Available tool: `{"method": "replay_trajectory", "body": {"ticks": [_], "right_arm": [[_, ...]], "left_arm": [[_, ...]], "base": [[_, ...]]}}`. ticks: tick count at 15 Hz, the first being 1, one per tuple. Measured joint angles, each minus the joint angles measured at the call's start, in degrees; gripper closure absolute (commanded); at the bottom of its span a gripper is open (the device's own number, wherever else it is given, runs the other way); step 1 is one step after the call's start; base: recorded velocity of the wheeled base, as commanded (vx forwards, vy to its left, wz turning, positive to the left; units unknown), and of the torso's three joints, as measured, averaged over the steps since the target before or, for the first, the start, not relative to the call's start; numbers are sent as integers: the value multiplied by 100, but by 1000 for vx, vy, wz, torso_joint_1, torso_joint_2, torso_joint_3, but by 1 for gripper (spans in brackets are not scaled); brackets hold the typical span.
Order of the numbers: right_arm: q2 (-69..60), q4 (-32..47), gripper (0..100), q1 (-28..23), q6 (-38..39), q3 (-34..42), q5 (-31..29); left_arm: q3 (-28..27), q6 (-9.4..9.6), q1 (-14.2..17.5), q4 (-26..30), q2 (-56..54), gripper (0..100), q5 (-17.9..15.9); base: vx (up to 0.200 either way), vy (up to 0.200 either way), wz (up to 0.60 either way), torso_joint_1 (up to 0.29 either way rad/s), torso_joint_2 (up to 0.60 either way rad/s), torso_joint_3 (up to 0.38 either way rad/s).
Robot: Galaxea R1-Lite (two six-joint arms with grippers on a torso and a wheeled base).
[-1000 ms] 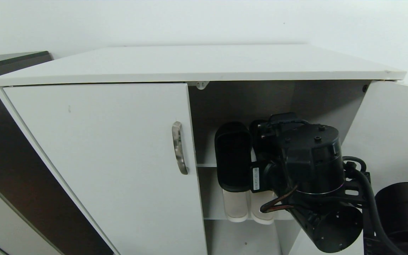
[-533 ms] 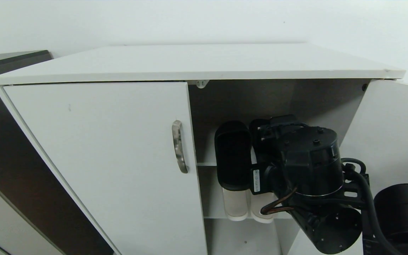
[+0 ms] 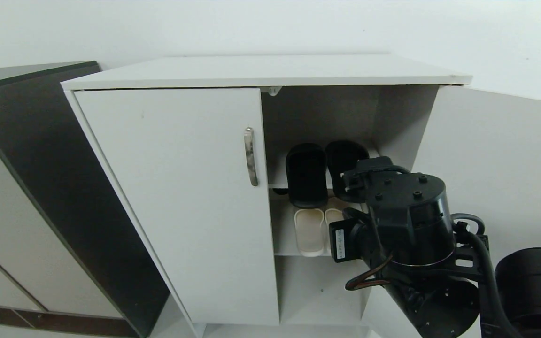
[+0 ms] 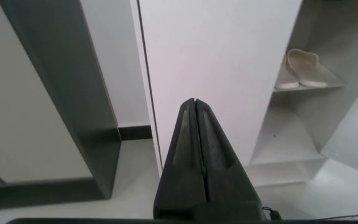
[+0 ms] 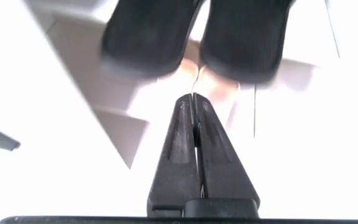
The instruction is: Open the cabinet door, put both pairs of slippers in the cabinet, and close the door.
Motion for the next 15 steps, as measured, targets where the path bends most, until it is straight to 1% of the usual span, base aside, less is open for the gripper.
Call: {"method": "replay_trajectory", "body": {"ticks": [10,11,13,15], "right_arm": [[11,-110,100,-5,-51,123,0],[13,-106,100,-5,-51,129,0],[24,-106,100,-2,-82,168,0],[40,-119,100,-10,-84,189,9]], "left_arm": [[0,2,0,0,0,100,0],[0,0,0,-2,0,100,0],[0,0,0,-2,0,100,0],[0,2,0,0,0,100,2]], "base": [[-200,0,0,2,1,3],[0,0,0,0,0,0],[0,0,-600,-2,0,5],[0,0,0,0,0,0]]}}
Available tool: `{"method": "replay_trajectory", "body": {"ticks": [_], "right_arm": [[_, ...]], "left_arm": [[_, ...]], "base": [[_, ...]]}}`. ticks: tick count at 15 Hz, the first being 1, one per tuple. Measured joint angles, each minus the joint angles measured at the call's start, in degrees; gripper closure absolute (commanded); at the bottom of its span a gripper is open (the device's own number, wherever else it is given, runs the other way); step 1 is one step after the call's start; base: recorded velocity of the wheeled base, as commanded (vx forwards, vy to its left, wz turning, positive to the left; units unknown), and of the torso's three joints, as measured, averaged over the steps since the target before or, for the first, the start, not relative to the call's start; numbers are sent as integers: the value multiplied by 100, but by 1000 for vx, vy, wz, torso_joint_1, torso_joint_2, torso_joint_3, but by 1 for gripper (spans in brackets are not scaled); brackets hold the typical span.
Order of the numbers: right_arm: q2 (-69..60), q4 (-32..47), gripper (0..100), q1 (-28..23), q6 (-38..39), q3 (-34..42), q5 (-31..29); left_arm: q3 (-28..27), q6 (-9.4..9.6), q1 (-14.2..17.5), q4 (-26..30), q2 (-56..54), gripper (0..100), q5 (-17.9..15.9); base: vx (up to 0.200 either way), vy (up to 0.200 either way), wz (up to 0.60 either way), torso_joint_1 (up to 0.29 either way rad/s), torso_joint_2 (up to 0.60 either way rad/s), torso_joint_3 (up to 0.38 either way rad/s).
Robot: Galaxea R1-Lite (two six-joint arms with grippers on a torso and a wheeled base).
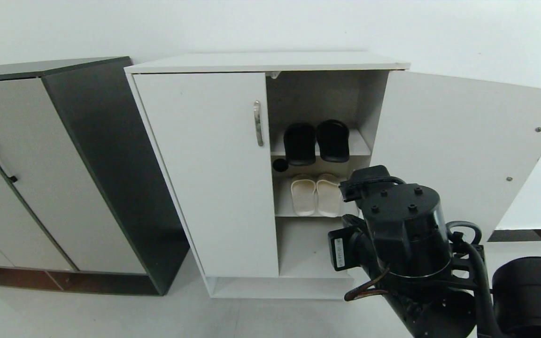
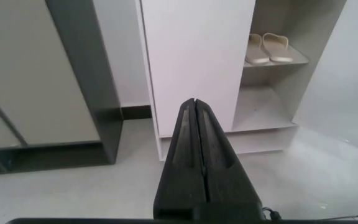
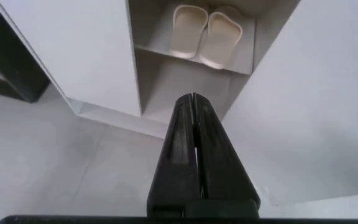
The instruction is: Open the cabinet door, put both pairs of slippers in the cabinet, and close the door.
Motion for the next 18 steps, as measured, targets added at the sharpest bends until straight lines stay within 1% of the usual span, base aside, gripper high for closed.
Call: {"method": "replay_trajectory", "body": {"ticks": [8,13,16,18], "right_arm": [[12,0,100,10,5,41,101],[17,-135,100,10,-4,113,108],[22,-151,100,10,-4,127,111],[37,-134,100,-12,-4,133,128]], "left_arm": [[0,0,0,2,0,100,-2],[0,0,0,0,0,100,-2],[0,0,0,-5,0,100,-2],[0,4,0,2,0,100,0]], "base": [[0,0,0,0,0,0],[0,0,0,0,0,0],[0,0,0,17,-160,-228],[0,0,0,53,-461,-356]]}}
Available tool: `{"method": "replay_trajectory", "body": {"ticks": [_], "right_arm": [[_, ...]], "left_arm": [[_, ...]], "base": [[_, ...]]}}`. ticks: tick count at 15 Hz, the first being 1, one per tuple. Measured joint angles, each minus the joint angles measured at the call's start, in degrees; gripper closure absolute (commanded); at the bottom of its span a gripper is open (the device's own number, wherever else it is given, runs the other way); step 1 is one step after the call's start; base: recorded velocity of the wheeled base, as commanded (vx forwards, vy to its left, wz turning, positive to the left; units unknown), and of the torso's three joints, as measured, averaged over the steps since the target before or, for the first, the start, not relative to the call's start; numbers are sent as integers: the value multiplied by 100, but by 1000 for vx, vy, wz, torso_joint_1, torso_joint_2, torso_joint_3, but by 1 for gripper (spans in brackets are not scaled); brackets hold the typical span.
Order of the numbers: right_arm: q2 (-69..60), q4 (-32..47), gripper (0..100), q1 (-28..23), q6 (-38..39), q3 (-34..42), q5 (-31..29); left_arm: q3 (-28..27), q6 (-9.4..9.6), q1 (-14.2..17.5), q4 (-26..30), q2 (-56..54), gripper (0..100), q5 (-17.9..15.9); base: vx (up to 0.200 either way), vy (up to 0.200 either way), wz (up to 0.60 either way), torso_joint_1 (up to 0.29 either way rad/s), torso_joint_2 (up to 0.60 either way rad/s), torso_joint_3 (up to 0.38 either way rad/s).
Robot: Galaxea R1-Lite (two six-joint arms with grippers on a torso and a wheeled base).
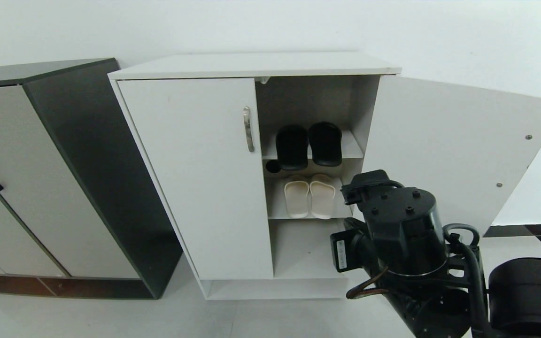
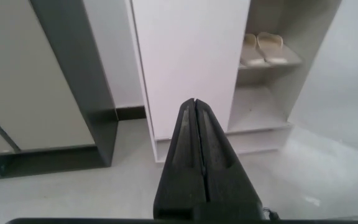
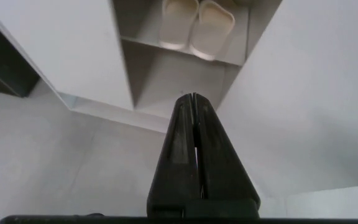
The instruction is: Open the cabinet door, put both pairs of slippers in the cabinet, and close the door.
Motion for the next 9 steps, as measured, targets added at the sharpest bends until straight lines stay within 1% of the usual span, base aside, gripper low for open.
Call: {"method": "replay_trajectory", "body": {"ticks": [3,9], "right_arm": [[9,-15,100,9,0,0,82],[9,-12,100,-20,-7,-5,74]], "left_arm": [[0,2,-2,-5,0,100,0],[0,2,0,-5,0,100,-4]], "base": [[0,0,0,74,-474,-346],[0,0,0,131,-462,-335]]}}
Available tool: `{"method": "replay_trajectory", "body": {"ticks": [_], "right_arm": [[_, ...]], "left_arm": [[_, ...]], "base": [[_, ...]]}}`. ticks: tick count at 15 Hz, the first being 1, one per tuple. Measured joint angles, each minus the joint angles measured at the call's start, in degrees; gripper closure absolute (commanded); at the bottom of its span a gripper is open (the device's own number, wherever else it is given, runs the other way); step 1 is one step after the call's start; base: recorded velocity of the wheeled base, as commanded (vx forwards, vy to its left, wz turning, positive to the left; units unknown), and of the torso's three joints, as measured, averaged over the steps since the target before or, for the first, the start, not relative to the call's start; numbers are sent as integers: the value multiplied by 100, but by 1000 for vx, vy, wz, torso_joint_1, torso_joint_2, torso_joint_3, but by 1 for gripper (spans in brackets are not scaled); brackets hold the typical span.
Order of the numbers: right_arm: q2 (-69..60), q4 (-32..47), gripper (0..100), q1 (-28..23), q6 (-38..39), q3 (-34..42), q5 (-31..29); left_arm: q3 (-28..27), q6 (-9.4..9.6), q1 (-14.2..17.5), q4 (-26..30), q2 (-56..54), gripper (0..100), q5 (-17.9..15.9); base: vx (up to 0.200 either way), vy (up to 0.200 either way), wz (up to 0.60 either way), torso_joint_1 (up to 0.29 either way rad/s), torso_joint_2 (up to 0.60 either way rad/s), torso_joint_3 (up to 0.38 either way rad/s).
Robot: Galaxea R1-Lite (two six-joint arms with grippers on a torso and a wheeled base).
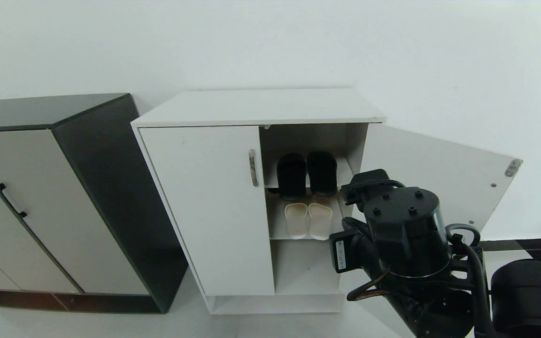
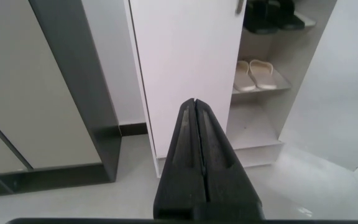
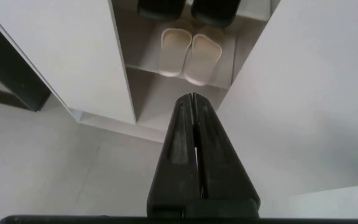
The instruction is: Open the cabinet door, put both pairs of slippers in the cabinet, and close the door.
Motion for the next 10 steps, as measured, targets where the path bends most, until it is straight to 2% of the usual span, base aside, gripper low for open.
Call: {"method": "replay_trajectory", "body": {"ticks": [10], "right_arm": [[7,-2,100,-7,-1,35,0]], "left_arm": [[0,-6,0,2,0,100,1]], "base": [[0,0,0,190,-497,-310]]}}
